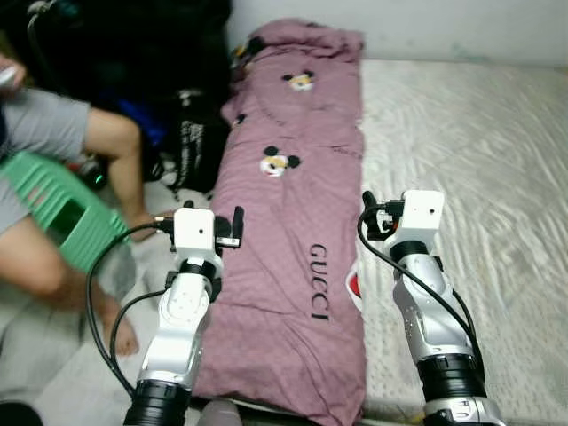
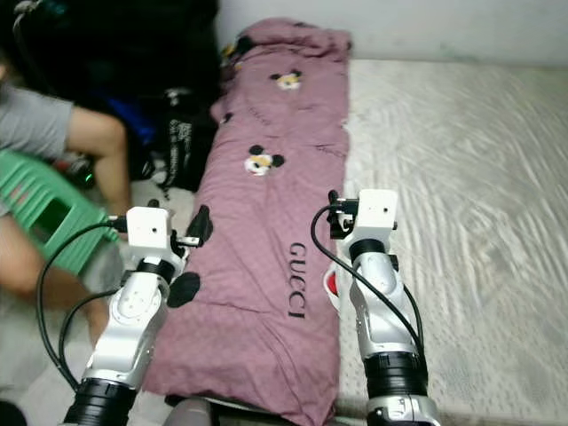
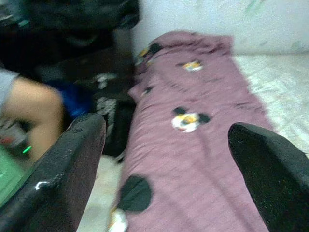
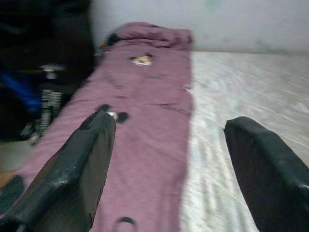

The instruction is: Clean up the room

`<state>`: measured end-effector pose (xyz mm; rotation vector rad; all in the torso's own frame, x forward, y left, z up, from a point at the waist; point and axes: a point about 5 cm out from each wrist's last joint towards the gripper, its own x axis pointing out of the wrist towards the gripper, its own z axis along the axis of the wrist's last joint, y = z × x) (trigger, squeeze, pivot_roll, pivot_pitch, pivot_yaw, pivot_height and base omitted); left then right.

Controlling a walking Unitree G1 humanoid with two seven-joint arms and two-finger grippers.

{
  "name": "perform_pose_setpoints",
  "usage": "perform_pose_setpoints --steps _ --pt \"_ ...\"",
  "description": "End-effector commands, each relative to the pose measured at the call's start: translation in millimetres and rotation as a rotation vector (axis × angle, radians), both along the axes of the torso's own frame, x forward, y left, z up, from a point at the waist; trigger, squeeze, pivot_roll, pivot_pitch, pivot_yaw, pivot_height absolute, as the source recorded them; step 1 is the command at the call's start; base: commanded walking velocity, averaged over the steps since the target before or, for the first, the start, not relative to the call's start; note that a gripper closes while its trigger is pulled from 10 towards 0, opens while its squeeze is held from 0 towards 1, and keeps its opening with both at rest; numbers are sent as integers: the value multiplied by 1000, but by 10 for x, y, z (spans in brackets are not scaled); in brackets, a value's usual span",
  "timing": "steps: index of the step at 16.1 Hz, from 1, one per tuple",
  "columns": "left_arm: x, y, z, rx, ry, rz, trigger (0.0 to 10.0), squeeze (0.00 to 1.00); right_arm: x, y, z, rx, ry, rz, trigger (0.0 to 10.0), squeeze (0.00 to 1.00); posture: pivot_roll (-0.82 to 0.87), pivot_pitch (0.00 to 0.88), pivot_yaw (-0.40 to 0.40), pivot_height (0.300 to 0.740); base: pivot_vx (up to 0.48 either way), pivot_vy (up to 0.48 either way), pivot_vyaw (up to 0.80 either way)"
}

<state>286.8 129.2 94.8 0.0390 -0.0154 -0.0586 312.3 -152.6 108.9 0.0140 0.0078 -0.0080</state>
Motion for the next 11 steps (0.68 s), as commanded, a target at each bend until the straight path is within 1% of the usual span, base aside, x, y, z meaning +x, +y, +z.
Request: perform_pose_setpoints --steps 1,2,3,4,5,7,10,11 --pt "-31 83 -43 21 27 20 10000 0 27 111 18 -4 3 33 10000 0 93 0 23 740 0 0 0" --pt "-37 65 -49 12 15 -20 10000 0 24 107 7 -3 6 32 10000 0 93 0 21 740 0 0 0" --pt "-49 96 -54 2 10 27 10000 0 22 100 -12 3 15 26 10000 0 89 0 20 740 0 0 0" --pt "-40 102 -81 7 33 48 10000 0 22 96 -23 7 20 24 10000 0 88 0 19 740 0 0 0" --pt "-32 69 -88 1 36 28 10000 0 28 104 -37 19 32 14 10000 0 87 0 19 740 0 0 0" --pt "-23 52 -81 5 36 23 10000 0 44 115 -27 27 31 7 10000 0 82 0 21 740 0 0 0" --pt "-3 38 -41 41 -1 -7 10000 0 58 101 -24 38 33 -8 10000 0 80 0 22 740 0 0 0" --pt "-1 32 -21 87 -10 -3 10000 0 60 100 -28 42 35 -10 10000 0 80 0 22 740 0 0 0"
